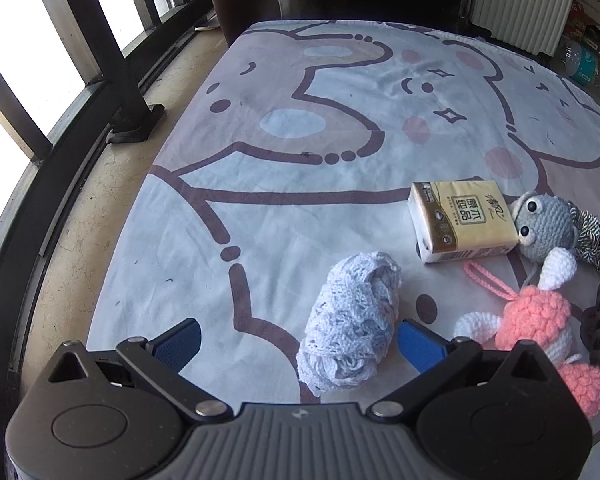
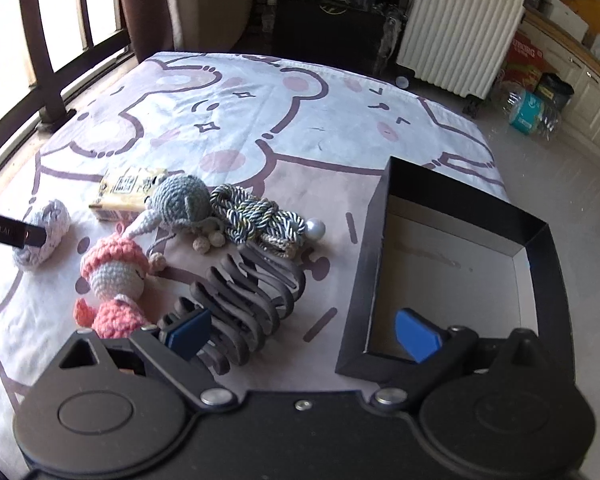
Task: Organize objects
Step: 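Move the right tool to the dark grey coiled toy while the left tool approaches the blue crocheted ball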
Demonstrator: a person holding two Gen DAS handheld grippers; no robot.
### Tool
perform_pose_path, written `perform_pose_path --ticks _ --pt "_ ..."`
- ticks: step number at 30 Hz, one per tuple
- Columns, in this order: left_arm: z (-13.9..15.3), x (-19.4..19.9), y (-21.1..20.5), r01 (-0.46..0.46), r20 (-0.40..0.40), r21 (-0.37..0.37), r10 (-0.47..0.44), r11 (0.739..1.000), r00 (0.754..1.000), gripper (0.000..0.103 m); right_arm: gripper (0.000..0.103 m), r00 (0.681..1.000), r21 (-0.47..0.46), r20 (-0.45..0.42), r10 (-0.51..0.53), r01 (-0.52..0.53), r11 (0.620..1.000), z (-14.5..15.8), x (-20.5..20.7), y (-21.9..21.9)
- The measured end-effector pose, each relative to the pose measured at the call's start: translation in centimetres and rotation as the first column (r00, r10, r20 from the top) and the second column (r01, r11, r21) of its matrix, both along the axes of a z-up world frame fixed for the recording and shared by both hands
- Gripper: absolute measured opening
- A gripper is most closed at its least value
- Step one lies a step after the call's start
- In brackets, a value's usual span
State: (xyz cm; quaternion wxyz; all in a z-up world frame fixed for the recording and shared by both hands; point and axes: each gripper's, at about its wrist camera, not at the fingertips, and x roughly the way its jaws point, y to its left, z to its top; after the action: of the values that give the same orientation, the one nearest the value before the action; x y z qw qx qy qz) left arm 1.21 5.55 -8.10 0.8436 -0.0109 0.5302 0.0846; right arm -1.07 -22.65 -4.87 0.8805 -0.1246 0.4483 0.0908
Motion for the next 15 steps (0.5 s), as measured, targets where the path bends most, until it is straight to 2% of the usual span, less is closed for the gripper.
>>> perform_pose_path --ticks 6,10,15 --pt "-1.2 -0.2 -0.1 0.024 0.0 -0.002 -0.024 1.0 1.0 0.103 0.101 0.995 -0.03 0.015 0.094 -0.094 0.995 -0.6 -1.1 1.1" --pt "-1.5 -0.3 -0.2 0.038 0.008 -0.031 -0.038 0.999 0.999 0.103 0.1 0.985 -0.083 0.02 0.172 -0.17 0.982 -1.0 -1.9 1.9" --pt "-2.2 0.0 -0.3 0.061 -0.04 -0.069 -0.063 0.996 0.997 0.103 0.086 0.95 -0.152 0.018 0.312 -0.306 0.94 -1.9 -3.1 3.8"
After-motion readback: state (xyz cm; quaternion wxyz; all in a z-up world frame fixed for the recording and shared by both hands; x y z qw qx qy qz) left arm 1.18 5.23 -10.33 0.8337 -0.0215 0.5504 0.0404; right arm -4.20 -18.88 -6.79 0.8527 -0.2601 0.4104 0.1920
